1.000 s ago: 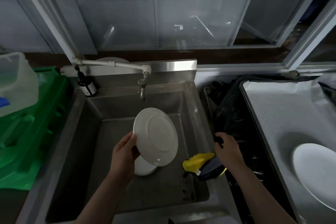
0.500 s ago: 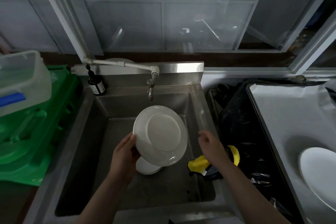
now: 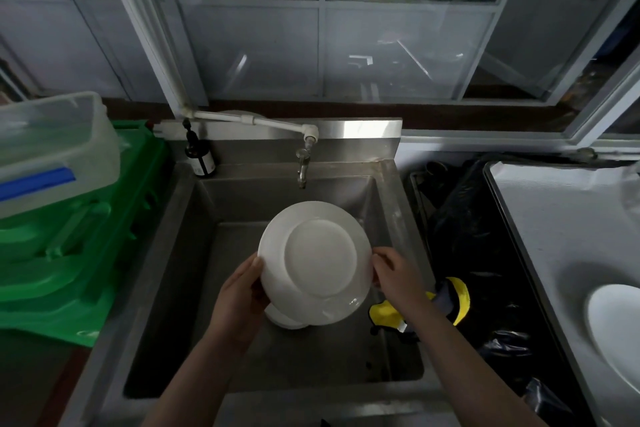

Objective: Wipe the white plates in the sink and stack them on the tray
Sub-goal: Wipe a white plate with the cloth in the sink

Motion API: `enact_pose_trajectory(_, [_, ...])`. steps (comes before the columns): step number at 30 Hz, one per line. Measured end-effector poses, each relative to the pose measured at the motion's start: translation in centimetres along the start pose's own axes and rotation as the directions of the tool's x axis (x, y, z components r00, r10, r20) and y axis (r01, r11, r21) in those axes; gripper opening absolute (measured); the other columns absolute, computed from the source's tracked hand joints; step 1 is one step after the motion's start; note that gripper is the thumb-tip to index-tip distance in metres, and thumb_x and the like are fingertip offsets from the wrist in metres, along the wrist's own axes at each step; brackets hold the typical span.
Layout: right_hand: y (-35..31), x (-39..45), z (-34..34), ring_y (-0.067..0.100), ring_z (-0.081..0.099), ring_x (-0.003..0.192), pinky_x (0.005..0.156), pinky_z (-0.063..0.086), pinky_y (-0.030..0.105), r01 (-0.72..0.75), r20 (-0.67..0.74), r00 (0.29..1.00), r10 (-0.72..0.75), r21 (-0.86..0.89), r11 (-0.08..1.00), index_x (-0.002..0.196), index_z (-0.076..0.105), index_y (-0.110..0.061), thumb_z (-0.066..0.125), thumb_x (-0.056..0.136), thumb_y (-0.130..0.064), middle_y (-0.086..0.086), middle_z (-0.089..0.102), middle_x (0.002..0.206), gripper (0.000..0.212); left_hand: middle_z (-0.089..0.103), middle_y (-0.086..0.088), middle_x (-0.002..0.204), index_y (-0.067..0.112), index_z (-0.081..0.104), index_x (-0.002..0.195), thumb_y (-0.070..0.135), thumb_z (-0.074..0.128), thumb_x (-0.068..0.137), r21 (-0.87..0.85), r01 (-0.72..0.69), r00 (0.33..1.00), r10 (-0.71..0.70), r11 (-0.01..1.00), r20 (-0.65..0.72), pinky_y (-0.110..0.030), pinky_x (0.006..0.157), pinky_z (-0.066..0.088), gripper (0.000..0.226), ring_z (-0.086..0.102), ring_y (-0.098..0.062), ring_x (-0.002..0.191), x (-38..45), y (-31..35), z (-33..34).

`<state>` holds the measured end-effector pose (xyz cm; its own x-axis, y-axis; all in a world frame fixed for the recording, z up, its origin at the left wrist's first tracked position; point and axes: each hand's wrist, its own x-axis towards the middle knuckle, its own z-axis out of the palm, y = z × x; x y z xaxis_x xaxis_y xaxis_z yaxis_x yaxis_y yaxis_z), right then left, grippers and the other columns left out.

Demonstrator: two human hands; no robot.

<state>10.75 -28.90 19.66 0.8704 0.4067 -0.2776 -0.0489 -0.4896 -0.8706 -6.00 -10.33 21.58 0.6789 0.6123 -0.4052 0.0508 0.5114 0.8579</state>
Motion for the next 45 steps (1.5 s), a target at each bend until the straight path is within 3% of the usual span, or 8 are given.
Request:
enact_pose_trajectory(7, [0.0,-0.7,0.8,0.023,0.066,0.093,0.056,0.057,0.026,-0.080,0.005,0.997,0.080,0.158,0.984,0.119,0.060,-0.018,0.046,0.104,-0.027,0.007,0.063,0.110,0.022,0.073,-0.001,0.119,0.023,0.067,0.122,0.022,0.043,0.104,0.008,0.039,0.999,-0.039,0.999,0.029,-0.036,0.086,0.053,0.030,0.069,-0.018,0.107,0.2,0.3,-0.9])
enact_pose_trajectory(14, [0.2,-1.1,2.6,0.030,0.066,0.103,0.070,0.062,0.038,-0.250,0.060,0.967,0.247,0.408,0.878,0.108,0.060,-0.026,0.051,0.101,-0.033,0.011,0.063,0.118,0.013,0.077,0.008,0.099,0.023,0.068,0.112,0.016,0.042,0.106,0.025,0.021,0.999,-0.020,0.999,-0.031,-0.034,0.091,0.050,0.027,0.067,-0.013,0.100,0.1,0.0,-0.8])
enact_pose_trajectory(23, [-0.7,-1.2,4.7,0.040,0.059,0.114,0.100,0.047,0.057,-0.216,0.043,0.972,0.229,0.540,0.814,0.114,0.062,-0.006,0.042,0.098,-0.053,0.032,0.057,0.120,0.054,0.057,-0.009,0.140,0.007,0.053,0.139,0.035,0.027,0.110,-0.094,0.022,0.998,-0.027,0.995,-0.057,-0.031,0.107,0.034,0.048,0.050,-0.021,0.131,-0.2,0.4,0.0])
enact_pose_trajectory(27, [-1.3,-1.5,5.1,0.023,0.060,0.085,0.078,0.049,0.040,-0.142,-0.013,0.981,0.192,0.620,0.771,0.097,0.058,-0.011,0.045,0.098,-0.052,0.015,0.060,0.089,0.043,0.042,0.003,0.151,0.017,0.033,0.154,0.046,0.032,0.107,-0.025,-0.040,0.998,0.038,0.999,-0.057,-0.038,0.119,0.030,0.054,0.038,-0.018,0.143,-0.2,0.4,-1.0])
enact_pose_trajectory(30, [-1.0,-1.7,5.3,0.027,0.065,0.097,0.082,0.055,0.047,-0.165,0.042,0.984,0.175,0.595,0.786,0.115,0.059,-0.014,0.048,0.092,-0.060,0.008,0.068,0.106,0.053,0.067,0.001,0.131,0.034,0.058,0.133,0.054,0.025,0.106,0.102,-0.029,0.997,0.022,0.994,0.070,-0.040,0.090,0.057,0.047,0.065,-0.021,0.117,-0.2,0.2,-1.9])
enact_pose_trajectory(38, [0.0,-1.7,4.6,0.019,0.058,0.089,0.062,0.047,0.032,-0.027,-0.047,0.997,0.054,0.463,0.886,0.105,0.051,-0.016,0.049,0.099,-0.035,-0.001,0.057,0.094,0.020,0.063,0.008,0.131,0.033,0.050,0.141,0.056,0.039,0.101,0.159,-0.081,0.986,0.056,0.984,0.155,-0.018,0.077,0.057,0.048,0.062,0.000,0.116,-1.0,-0.1,-1.7])
enact_pose_trajectory(41, [0.7,-2.4,4.0,0.022,0.057,0.089,0.067,0.047,0.035,-0.029,-0.058,0.996,0.065,0.483,0.875,0.102,0.047,-0.021,0.049,0.097,-0.042,-0.002,0.056,0.094,0.021,0.064,0.003,0.134,0.035,0.056,0.138,0.052,0.023,0.106,0.149,-0.067,0.982,0.038,0.987,0.187,-0.044,0.095,0.056,0.048,0.061,-0.023,0.123,-1.4,-0.6,-1.3])
enact_pose_trajectory(45, [1.6,-3.4,2.7,0.023,0.060,0.102,0.085,0.050,0.043,-0.075,-0.088,0.985,0.151,0.568,0.820,0.103,0.056,-0.030,0.049,0.082,-0.065,-0.002,0.061,0.107,0.042,0.068,0.006,0.125,0.040,0.059,0.133,0.054,0.024,0.105,0.191,-0.070,0.982,0.034,0.979,0.188,-0.037,0.073,0.061,0.047,0.069,-0.020,0.108,-2.2,-0.9,0.7])
